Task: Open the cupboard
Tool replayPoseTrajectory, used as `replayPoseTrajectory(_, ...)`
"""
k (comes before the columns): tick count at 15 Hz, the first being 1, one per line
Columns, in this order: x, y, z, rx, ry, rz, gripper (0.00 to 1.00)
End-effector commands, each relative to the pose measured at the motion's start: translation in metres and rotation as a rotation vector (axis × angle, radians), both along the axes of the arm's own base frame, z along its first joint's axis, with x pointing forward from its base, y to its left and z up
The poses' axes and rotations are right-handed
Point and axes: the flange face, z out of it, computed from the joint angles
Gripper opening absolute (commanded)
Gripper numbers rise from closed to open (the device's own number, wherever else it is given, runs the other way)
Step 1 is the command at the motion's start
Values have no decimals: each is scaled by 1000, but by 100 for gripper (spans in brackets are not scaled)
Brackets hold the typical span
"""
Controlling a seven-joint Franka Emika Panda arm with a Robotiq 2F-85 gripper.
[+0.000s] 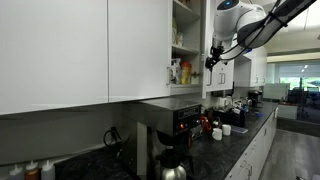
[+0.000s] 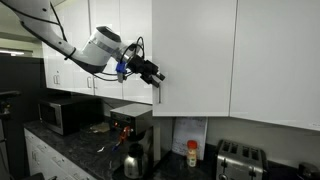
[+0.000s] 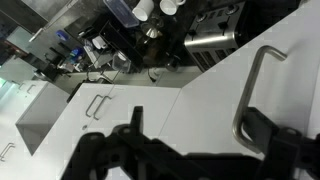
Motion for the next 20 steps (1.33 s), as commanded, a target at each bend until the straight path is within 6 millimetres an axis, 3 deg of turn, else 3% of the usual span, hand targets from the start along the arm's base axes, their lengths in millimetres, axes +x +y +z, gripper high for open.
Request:
replayPoseTrajectory(1,-12,-57,4,-39,-10,-90,100)
replayPoseTrajectory(13,-58,-111,8,-16,0,-185,100)
replayPoseTrajectory(17,-79,-132,9,2,109,-200,100)
replayPoseTrajectory(20,-89,-134,9,54,232,-161,100)
